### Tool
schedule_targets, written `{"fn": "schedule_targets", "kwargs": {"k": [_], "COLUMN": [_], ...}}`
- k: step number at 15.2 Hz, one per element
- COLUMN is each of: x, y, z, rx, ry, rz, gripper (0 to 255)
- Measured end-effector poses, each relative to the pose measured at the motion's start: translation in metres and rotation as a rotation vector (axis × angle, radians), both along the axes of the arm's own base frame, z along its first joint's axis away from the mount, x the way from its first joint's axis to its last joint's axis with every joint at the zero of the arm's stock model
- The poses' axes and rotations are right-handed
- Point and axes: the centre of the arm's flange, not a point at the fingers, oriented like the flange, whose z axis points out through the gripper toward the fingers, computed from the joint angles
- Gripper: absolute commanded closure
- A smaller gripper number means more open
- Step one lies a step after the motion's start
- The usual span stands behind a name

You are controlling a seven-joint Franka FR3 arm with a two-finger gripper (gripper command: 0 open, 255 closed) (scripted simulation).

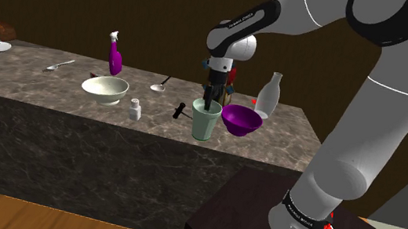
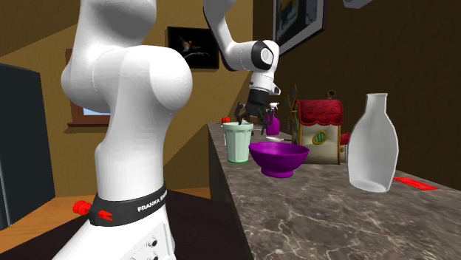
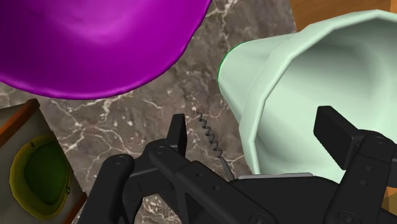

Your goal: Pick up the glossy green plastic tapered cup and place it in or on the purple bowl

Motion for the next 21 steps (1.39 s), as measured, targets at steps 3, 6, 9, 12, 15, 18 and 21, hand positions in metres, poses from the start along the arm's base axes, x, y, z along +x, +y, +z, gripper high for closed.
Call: {"fn": "schedule_targets", "kwargs": {"k": [3, 6, 9, 12, 15, 18, 21], "x": [-0.001, -0.001, -0.001, -0.001, -0.001, -0.001, -0.001], "y": [0.001, 0.001, 0.001, 0.001, 0.001, 0.001, 0.001], "z": [-0.004, -0.004, -0.004, -0.004, -0.004, -0.002, 0.011], "rx": [0.000, 0.000, 0.000, 0.000, 0.000, 0.000, 0.000], "ry": [0.000, 0.000, 0.000, 0.000, 0.000, 0.000, 0.000], "rz": [0.000, 0.000, 0.000, 0.000, 0.000, 0.000, 0.000], "gripper": [0, 0, 255, 255, 255, 255, 255]}}
